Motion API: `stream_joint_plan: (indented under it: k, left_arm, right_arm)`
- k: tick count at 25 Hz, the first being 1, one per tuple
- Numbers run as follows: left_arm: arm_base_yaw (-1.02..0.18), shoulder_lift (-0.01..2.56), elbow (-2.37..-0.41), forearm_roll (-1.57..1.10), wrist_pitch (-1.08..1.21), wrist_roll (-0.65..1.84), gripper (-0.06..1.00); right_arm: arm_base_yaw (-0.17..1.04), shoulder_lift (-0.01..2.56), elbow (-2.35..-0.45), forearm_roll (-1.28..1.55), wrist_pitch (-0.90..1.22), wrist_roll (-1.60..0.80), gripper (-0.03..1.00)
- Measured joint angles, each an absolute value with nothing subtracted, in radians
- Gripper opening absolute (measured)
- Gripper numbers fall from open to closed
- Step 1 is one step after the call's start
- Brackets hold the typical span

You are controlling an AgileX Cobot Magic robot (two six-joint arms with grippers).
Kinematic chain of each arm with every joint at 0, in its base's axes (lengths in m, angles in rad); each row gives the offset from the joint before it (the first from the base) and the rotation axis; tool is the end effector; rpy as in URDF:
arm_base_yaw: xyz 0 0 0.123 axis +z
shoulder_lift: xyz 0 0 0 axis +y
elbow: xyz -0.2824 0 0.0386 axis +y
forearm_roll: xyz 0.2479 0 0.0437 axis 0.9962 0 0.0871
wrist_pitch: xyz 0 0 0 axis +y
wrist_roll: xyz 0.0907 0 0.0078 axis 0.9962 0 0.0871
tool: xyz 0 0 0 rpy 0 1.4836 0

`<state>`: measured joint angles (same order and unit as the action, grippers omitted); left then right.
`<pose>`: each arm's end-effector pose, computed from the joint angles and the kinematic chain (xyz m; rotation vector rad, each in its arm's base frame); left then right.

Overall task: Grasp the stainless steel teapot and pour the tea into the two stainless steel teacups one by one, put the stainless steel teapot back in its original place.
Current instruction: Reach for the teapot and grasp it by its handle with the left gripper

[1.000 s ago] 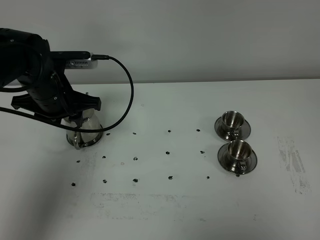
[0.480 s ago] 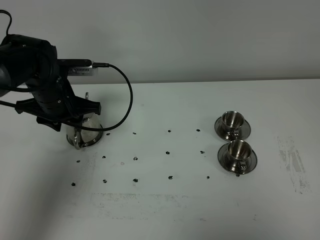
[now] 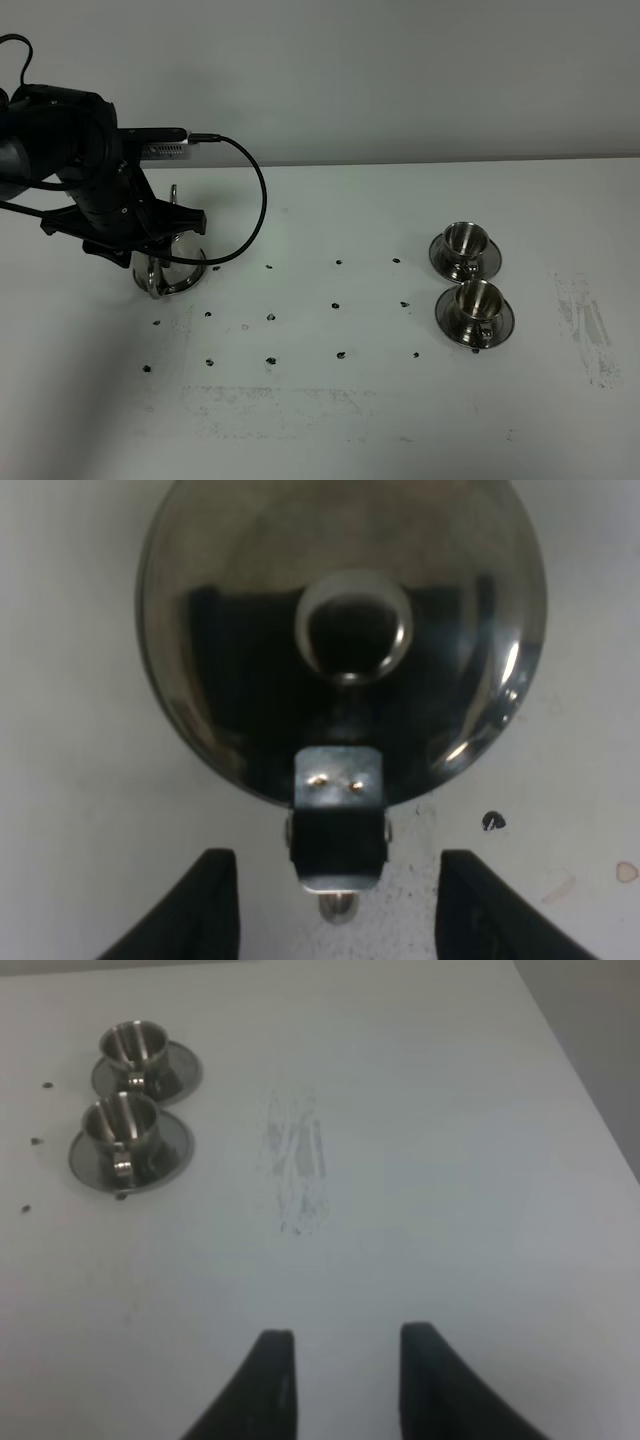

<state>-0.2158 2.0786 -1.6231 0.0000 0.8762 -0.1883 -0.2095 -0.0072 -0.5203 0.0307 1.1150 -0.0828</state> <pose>0.4317 -0.0946 0.1949 0.0388 2.8202 -0.0932 -0.0099 0.0047 0.2784 0.1284 2.0698 -0.1426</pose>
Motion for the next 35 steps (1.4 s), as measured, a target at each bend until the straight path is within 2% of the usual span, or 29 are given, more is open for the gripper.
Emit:
stream_joint_plan:
  k: [35]
  left_arm:
    - [-0.196, 2.160, -1.664, -0.069, 0.816, -0.185, 0.46]
  right_arm:
    - [-0.210, -0.007, -0.520, 0.031, 1.115, -0.083, 0.24]
